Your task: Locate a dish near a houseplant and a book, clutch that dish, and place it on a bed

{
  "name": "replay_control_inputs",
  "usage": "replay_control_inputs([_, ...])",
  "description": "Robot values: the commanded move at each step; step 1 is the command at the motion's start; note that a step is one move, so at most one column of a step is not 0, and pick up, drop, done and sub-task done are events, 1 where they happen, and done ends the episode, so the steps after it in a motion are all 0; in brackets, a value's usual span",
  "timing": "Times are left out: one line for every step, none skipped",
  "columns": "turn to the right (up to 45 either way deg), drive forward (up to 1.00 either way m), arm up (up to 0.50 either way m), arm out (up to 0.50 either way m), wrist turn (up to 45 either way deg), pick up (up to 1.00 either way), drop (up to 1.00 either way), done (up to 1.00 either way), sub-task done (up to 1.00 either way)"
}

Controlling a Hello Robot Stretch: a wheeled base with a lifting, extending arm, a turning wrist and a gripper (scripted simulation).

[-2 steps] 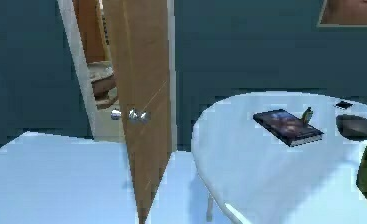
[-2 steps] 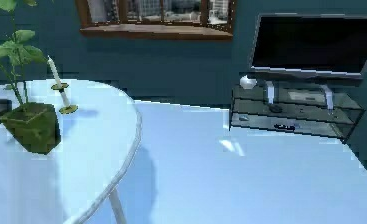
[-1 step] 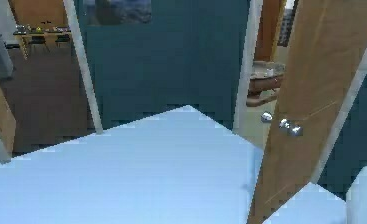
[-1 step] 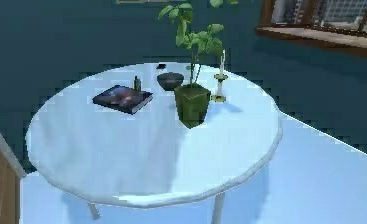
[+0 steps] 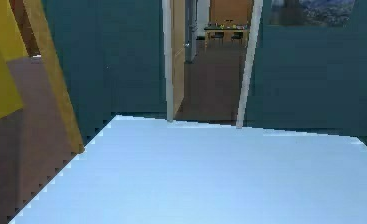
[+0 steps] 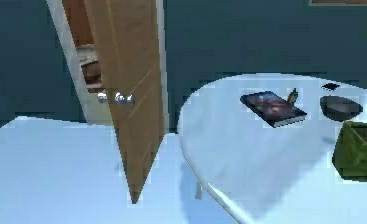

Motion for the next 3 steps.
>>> replay_control_inputs([-39.0, 0.00, 0.00, 0.00, 0.0, 0.00, 0.00, 0.00, 0.00])
replay_control_inputs([0.0, 0.20, 0.00, 0.00, 0.0, 0.00, 0.00, 0.00, 0.00])
replay_control_inputs([45.0, 0.00, 0.00, 0.00, 0.0, 0.00, 0.00, 0.00, 0.00])
